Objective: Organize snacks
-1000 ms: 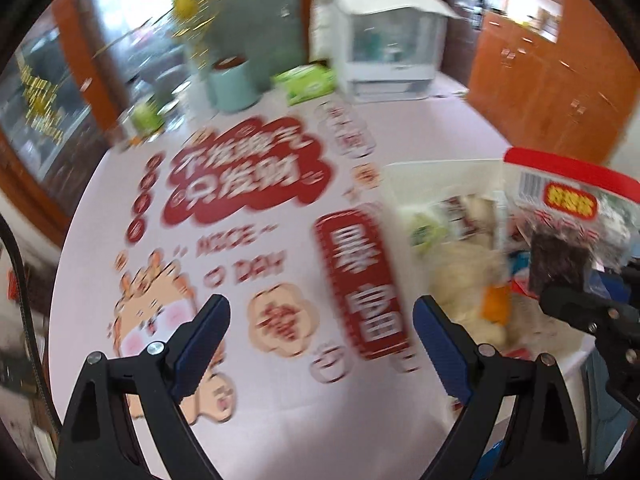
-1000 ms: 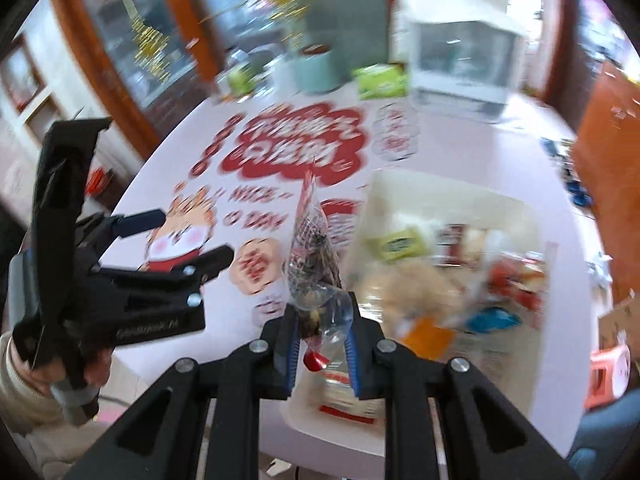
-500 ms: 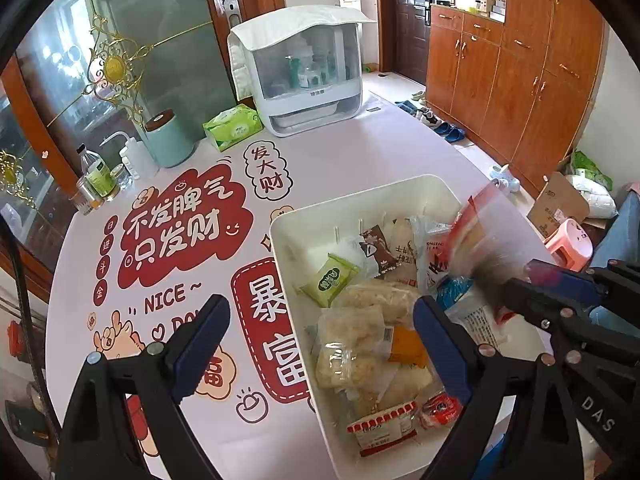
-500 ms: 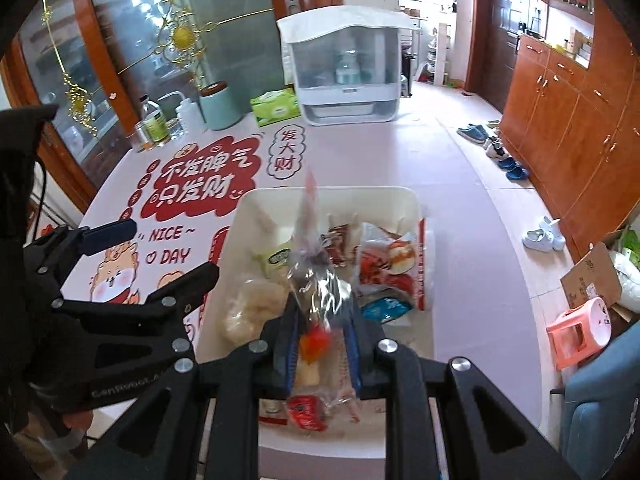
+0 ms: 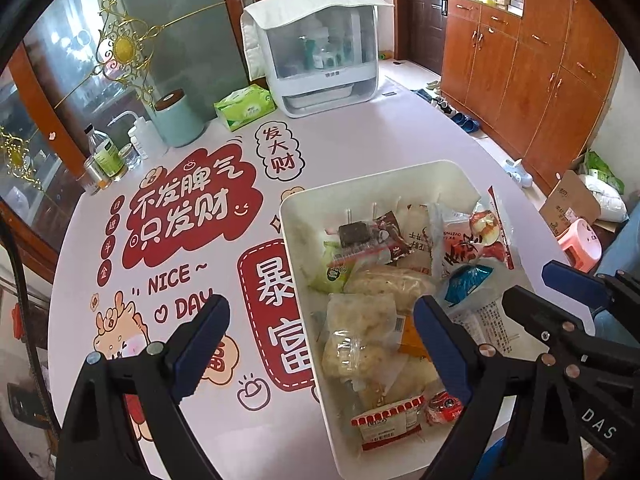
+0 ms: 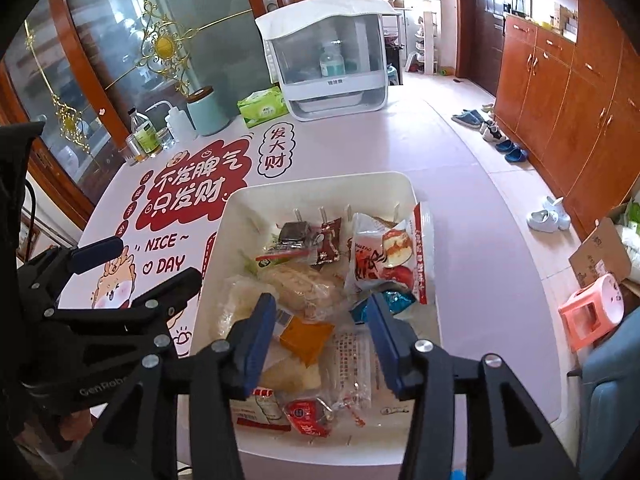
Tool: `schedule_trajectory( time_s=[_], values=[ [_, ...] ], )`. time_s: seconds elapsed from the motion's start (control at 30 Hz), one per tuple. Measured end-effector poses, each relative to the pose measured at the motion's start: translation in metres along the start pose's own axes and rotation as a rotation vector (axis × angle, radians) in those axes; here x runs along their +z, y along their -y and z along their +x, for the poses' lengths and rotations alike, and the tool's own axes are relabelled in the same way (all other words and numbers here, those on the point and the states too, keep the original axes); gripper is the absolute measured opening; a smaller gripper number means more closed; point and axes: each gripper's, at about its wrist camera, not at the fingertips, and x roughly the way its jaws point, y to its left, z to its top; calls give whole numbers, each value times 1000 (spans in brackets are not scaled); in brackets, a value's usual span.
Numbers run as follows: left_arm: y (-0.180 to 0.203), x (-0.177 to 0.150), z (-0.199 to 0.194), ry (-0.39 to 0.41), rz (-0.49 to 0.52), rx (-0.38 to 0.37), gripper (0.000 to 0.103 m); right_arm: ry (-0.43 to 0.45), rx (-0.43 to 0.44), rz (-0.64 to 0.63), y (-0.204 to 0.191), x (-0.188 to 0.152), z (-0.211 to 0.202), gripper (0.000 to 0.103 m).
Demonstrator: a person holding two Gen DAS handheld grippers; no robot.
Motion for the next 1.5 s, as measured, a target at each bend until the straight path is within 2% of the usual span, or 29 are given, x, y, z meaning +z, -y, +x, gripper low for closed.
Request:
schedule_trajectory(
  time_s=[0.4,0.7,0.93,1.2,1.5],
  values=[
    [-9,-16,-11,-3,-36,15,93,42,3,10,-8,-7,-7,49],
    [-23,-43,-28,-4,-62,60,93,51,21,-6,-24,-19,-9,51],
    [-51,-65,-49,-4,-110,96,93,65,46,-41,-53,-33,-19,56],
    [-83,-87,-77,14,-200,145,93,122,63,-117,-94,-36,-45,62],
    [-111,-100,-98,47,-277,190,93,125,96,-151,-124,-36,-57,63]
  ],
)
